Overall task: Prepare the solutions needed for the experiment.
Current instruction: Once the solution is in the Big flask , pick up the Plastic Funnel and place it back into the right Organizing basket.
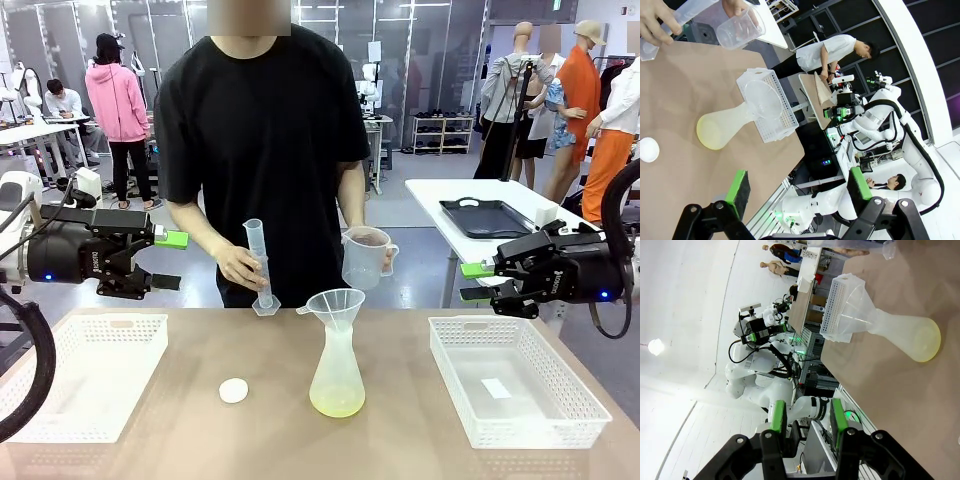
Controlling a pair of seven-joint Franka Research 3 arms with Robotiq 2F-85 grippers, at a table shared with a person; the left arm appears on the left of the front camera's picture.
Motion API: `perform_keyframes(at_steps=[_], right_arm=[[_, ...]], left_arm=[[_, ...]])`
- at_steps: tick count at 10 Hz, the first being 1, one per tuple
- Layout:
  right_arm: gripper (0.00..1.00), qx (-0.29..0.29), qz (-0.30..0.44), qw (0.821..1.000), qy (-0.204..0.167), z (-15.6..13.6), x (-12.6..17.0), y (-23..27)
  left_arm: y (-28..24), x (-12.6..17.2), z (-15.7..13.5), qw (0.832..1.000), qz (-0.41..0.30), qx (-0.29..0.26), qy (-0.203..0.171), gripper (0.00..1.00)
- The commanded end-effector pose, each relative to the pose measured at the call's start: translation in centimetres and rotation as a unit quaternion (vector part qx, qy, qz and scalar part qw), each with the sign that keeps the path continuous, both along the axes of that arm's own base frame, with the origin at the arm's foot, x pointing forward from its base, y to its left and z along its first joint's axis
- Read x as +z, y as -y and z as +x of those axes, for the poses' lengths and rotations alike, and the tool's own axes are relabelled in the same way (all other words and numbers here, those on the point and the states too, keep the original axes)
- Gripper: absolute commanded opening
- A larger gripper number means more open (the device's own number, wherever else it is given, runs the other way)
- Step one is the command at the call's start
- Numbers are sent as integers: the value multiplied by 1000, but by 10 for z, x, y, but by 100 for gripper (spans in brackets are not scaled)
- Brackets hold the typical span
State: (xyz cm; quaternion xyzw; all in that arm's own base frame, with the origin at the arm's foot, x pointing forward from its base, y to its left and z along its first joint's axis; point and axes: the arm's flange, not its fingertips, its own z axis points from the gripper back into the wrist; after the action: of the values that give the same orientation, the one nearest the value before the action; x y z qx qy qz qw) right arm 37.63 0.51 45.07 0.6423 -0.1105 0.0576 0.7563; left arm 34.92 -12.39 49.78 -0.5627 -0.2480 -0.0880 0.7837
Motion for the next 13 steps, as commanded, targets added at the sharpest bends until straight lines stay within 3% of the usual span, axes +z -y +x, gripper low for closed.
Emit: perform_keyframes(at_steps=[1, 3, 4, 8, 13], right_arm=[[46, -2, 4, 1000, 2, 0, 1, -1], [46, 0, 0, 1000, 0, 0, 0, 0], [46, -9, -41, 999, 28, 4, 11, -5], [46, -11, -171, 985, 36, 38, 52, -29], [46, -40, -312, 949, 27, 70, 94, -110]], left_arm=[[1, 3, -1, 1000, 1, 4, -7, 100], [1, 3, -1, 1000, 1, 4, -7, 100], [1, 3, -1, 1000, 1, 4, -7, 100], [1, 3, -1, 1000, 1, 4, -7, 100], [1, 3, -1, 1000, 1, 4, -7, 100]])
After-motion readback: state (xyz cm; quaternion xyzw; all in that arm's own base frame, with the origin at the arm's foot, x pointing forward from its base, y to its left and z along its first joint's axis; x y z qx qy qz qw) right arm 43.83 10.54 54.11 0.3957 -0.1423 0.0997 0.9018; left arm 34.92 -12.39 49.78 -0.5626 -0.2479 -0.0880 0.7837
